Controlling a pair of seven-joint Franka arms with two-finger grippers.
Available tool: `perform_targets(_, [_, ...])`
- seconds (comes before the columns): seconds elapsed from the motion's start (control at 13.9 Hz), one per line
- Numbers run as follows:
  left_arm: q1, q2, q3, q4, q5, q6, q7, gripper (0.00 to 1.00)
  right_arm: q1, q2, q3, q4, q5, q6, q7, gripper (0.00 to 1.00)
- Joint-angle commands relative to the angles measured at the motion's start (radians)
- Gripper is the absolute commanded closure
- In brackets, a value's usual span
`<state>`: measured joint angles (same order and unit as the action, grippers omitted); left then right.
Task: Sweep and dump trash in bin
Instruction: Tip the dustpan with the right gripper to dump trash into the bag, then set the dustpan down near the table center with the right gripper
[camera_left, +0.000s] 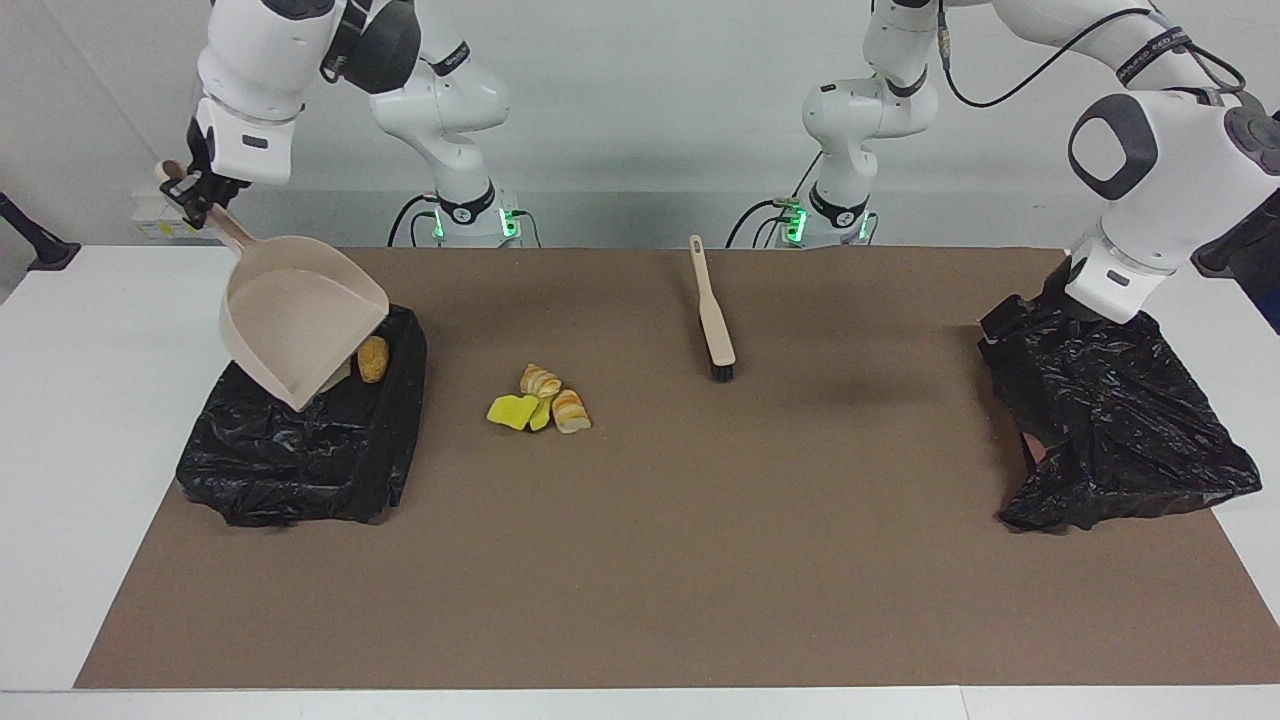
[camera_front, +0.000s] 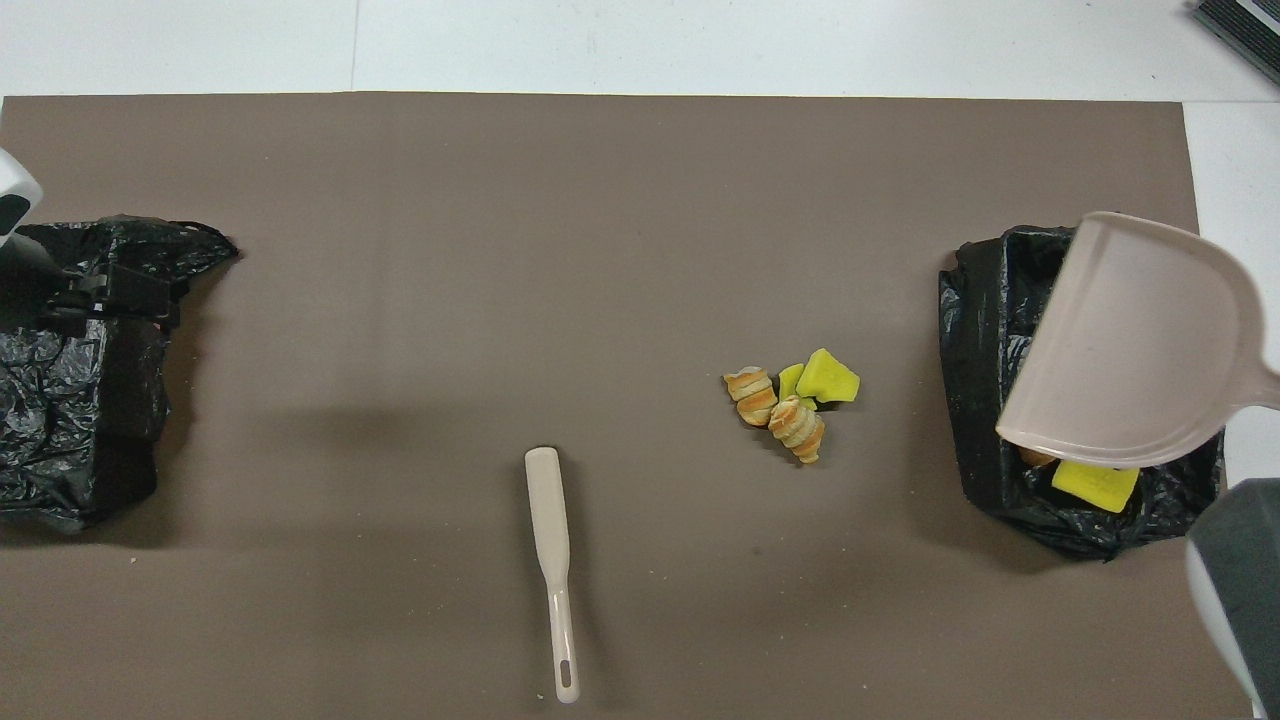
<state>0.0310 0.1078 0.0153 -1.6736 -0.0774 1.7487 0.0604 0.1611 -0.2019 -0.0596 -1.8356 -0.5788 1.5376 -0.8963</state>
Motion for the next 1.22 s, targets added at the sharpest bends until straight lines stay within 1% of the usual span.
perform_targets(0.0, [-0.04, -0.019, -0.011, 0.034, 0.041, -0.022, -0.023, 0.0, -0.008, -0.008, 0.064, 0.009, 0.205, -0.027, 0.303, 1.0])
perform_targets(0.07, [-0.043, -0.032, -0.012, 0.031, 0.041, -0.026, -0.028, 0.0, -0.008, -0.004, 0.101, 0.007, 0.258, -0.025, 0.436, 1.0])
perform_targets(0.22, [-0.066, -0.055, -0.012, 0.025, 0.041, -0.034, -0.017, 0.0, -0.006, 0.027, 0.206, 0.013, 0.365, -0.013, 0.741, 1.0])
perform_targets(0.36, [-0.078, -0.094, -0.012, 0.014, 0.041, -0.04, -0.014, 0.0, -0.005, 0.087, 0.286, 0.035, 0.474, 0.024, 0.954, 1.0])
perform_targets(0.43, [-0.079, -0.109, -0.011, 0.021, 0.041, -0.057, -0.02, 0.0, -0.005, 0.119, 0.323, 0.036, 0.499, 0.059, 1.049, 1.0])
perform_targets(0.5, [-0.077, -0.117, -0.009, 0.034, 0.045, -0.111, -0.021, 0.0, -0.002, 0.168, 0.374, 0.053, 0.504, 0.079, 1.147, 1.0])
perform_targets(0.57, [-0.077, -0.118, -0.012, 0.058, 0.053, -0.136, -0.024, 0.0, 0.0, 0.247, 0.436, 0.125, 0.504, 0.094, 1.25, 1.0])
perform_targets(0.65, [-0.077, -0.132, -0.014, 0.054, 0.051, -0.14, -0.022, 0.0, 0.0, 0.348, 0.493, 0.207, 0.504, 0.117, 1.363, 1.0])
perform_targets(0.72, [-0.077, -0.157, -0.017, 0.019, 0.051, -0.135, -0.016, 0.0, 0.0, 0.434, 0.532, 0.286, 0.505, 0.162, 1.457, 1.0])
perform_targets(0.79, [-0.077, -0.18, -0.017, -0.018, 0.051, -0.129, -0.011, 0.0, 0.003, 0.511, 0.567, 0.353, 0.488, 0.191, 1.506, 1.0])
perform_targets(0.86, [-0.077, -0.186, -0.017, -0.023, 0.051, -0.135, -0.01, 0.0, 0.018, 0.566, 0.578, 0.401, 0.466, 0.225, 1.522, 1.0])
perform_targets(1.01, [-0.08, -0.177, -0.017, -0.008, 0.057, -0.138, -0.013, 0.0, 0.046, 0.643, 0.584, 0.424, 0.436, 0.339, 1.556, 1.0])
perform_targets(1.15, [-0.083, -0.18, -0.018, -0.009, 0.056, -0.14, -0.014, 0.0, 0.075, 0.726, 0.589, 0.462, 0.422, 0.413, 1.617, 1.0])
